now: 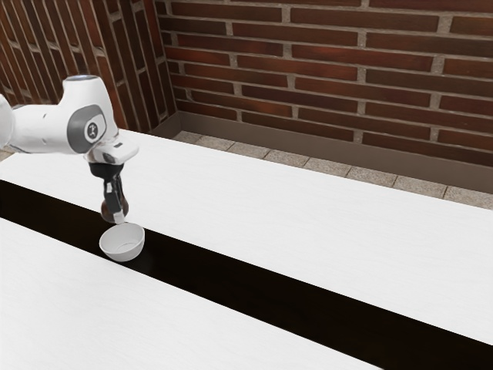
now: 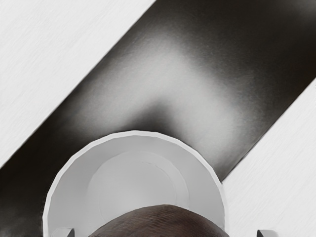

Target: Place the pear in the bowl.

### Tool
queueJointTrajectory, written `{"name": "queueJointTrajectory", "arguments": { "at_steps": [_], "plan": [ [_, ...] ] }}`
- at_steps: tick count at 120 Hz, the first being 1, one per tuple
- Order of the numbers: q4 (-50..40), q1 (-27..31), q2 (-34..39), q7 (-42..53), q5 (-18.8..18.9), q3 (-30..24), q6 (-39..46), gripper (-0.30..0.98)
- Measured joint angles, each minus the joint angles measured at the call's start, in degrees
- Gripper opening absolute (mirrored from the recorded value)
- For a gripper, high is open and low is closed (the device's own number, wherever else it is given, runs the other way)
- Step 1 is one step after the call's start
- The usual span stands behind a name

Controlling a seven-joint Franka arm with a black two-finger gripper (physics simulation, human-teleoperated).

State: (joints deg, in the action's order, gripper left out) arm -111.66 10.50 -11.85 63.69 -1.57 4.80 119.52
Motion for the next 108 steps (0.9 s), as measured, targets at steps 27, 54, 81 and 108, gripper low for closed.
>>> {"name": "queueJointTrajectory", "arguments": {
  "at_steps": [27,54,81,108],
  "plan": [
    [4.6,1.4,-8.3,2.1,-0.1,0.3,-0.4,0.32],
    [2.8,0.8,-8.6,3.7,-0.3,0.3,-0.7,0.47],
    [0.6,-2.0,-2.0,4.4,-0.5,0.3,-2.2,0.61],
    [9.5,-16.6,12.6,0.1,-0.7,0.4,-15.7,0.66]
  ]
}}
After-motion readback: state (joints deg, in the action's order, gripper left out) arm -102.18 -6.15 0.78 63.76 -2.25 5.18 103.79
